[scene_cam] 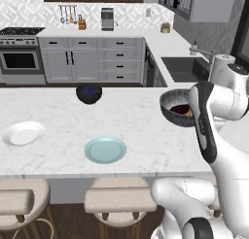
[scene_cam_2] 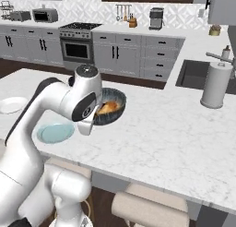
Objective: Pick the chicken drumstick and eggplant from their plates and place them in the bowl. Then put the bowl in the fridge.
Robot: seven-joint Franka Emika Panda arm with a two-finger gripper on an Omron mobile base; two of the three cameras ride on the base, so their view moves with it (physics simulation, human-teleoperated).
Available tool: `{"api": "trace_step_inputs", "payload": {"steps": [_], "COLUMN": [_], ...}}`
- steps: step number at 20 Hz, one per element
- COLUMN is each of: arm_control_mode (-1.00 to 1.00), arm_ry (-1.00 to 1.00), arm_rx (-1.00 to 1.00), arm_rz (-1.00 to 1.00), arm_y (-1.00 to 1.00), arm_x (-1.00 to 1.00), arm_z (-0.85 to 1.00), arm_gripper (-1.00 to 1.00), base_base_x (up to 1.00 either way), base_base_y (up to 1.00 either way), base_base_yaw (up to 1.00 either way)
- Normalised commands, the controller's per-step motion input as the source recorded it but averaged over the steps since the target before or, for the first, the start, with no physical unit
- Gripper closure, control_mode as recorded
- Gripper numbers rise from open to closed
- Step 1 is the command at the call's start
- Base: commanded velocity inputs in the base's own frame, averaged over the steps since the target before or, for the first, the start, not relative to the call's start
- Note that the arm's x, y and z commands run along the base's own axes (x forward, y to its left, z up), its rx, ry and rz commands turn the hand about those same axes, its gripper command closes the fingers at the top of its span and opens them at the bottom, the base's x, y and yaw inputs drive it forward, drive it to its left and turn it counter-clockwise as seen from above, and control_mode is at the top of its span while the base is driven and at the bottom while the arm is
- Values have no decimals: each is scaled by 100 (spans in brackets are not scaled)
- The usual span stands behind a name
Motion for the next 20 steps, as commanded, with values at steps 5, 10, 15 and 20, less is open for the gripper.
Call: {"api": "trace_step_inputs", "payload": {"steps": [5, 10, 15, 20], "arm_control_mode": [-100, -100, -100, 100], "arm_ry": [-17, -14, 6, 14], "arm_rx": [0, 1, 3, 4], "arm_rz": [-3, 0, 0, 0], "arm_y": [23, 33, 26, 1], "arm_x": [-93, -85, -57, -52], "arm_z": [34, 39, 65, 28], "arm_gripper": [100, 100, 100, 100], "base_base_x": [0, 0, 0, -13], "base_base_y": [0, 0, 0, 0], "base_base_yaw": [0, 0, 0, 0]}}
